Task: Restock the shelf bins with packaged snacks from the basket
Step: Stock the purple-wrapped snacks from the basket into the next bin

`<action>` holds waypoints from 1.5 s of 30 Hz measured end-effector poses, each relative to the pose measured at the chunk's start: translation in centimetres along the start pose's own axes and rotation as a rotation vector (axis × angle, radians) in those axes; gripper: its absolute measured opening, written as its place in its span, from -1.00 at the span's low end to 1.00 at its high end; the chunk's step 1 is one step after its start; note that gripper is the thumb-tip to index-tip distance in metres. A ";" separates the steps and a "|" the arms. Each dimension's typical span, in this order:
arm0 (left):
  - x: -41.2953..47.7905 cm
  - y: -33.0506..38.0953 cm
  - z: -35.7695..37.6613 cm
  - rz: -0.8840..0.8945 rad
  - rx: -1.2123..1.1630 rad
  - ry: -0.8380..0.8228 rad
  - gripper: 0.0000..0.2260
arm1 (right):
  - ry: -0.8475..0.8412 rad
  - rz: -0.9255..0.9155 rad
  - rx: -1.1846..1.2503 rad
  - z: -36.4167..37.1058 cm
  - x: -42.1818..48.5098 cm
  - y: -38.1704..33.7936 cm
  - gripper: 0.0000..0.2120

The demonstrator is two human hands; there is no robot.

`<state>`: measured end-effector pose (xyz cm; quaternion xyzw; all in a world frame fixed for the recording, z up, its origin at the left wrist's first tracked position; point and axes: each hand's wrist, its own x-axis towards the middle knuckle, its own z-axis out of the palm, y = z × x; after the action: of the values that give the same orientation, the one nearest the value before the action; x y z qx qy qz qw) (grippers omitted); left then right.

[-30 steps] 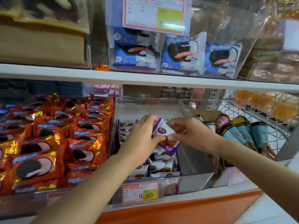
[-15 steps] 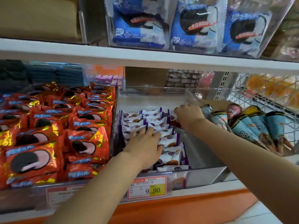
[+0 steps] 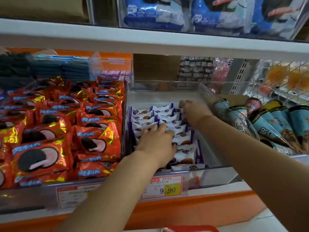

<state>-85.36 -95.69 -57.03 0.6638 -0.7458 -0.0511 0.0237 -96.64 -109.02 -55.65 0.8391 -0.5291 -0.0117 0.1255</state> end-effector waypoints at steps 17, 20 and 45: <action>-2.1 0.1 -1.2 0.069 -0.317 0.106 -0.85 | -0.324 0.077 0.620 -0.9 -8.5 0.8 -0.73; -2.4 0.3 -1.1 0.065 -0.285 0.132 -0.84 | -0.291 0.063 0.663 -0.5 -8.3 0.6 -0.69; -17.6 2.2 5.5 0.154 0.143 0.512 -0.63 | 0.496 -0.322 0.436 3.8 -25.8 -1.5 -0.69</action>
<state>-85.98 -77.76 -61.66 0.5966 -0.7654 0.1731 0.1681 -107.22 -86.21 -62.61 0.8960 -0.3340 0.2855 0.0644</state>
